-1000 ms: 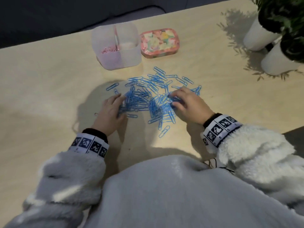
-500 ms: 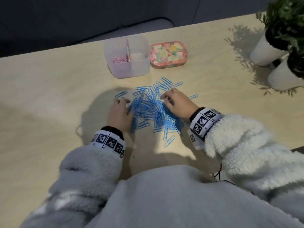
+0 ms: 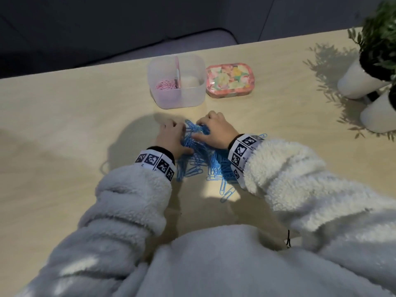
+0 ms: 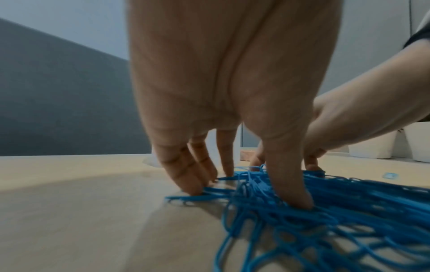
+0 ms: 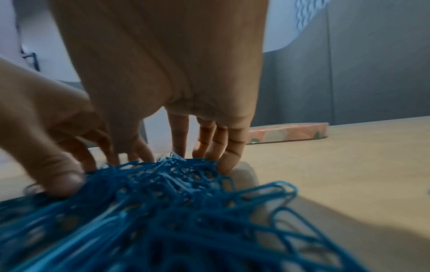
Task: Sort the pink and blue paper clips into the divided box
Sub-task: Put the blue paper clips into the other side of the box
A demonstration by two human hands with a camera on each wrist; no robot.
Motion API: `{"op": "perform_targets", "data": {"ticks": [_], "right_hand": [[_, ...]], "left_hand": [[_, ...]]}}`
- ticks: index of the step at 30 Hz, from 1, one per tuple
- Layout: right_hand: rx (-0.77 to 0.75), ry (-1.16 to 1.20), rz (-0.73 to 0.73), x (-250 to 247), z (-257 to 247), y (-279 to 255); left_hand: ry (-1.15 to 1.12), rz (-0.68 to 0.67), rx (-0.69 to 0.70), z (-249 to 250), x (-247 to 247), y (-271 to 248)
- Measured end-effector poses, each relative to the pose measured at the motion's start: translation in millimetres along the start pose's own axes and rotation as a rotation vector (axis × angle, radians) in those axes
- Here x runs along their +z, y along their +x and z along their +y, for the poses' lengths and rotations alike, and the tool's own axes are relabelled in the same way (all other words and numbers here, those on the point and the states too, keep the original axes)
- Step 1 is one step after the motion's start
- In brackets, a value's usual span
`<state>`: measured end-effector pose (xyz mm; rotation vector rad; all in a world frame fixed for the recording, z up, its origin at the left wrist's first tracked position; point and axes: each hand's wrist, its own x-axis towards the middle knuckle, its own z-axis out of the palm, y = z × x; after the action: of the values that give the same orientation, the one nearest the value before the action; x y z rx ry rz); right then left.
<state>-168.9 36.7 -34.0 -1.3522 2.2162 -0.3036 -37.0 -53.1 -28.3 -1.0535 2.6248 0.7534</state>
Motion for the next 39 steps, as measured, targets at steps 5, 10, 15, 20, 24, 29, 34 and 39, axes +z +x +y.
{"op": "perform_targets", "data": {"ticks": [5, 10, 15, 20, 24, 29, 34, 39], "right_hand": [[-0.101, -0.057, -0.011, 14, -8, -8], [-0.089, 0.01, 0.021, 14, -8, -7], [-0.012, 0.192, 0.015, 10, 3, -3], [0.08, 0.47, 0.017, -14, 6, 8], [0.101, 0.582, 0.037, -63, -6, 30], [0.165, 0.568, 0.129, -111, -28, 76], [0.262, 0.377, 0.203, -118, -41, 119], [0.249, 0.348, 0.237, -111, -45, 118]], "left_hand": [[-0.01, -0.027, 0.106, 4, 1, -1], [0.023, 0.008, 0.113, 3, 4, -5], [-0.025, 0.067, 0.076, -1, 6, -7], [-0.097, 0.139, 0.053, -7, 3, -11], [-0.187, 0.185, 0.051, -12, -5, -14], [-0.343, 0.233, 0.055, -9, -23, -15], [-0.457, 0.269, 0.081, 3, -49, -2], [-0.631, 0.361, 0.078, 26, -81, 33]]}}
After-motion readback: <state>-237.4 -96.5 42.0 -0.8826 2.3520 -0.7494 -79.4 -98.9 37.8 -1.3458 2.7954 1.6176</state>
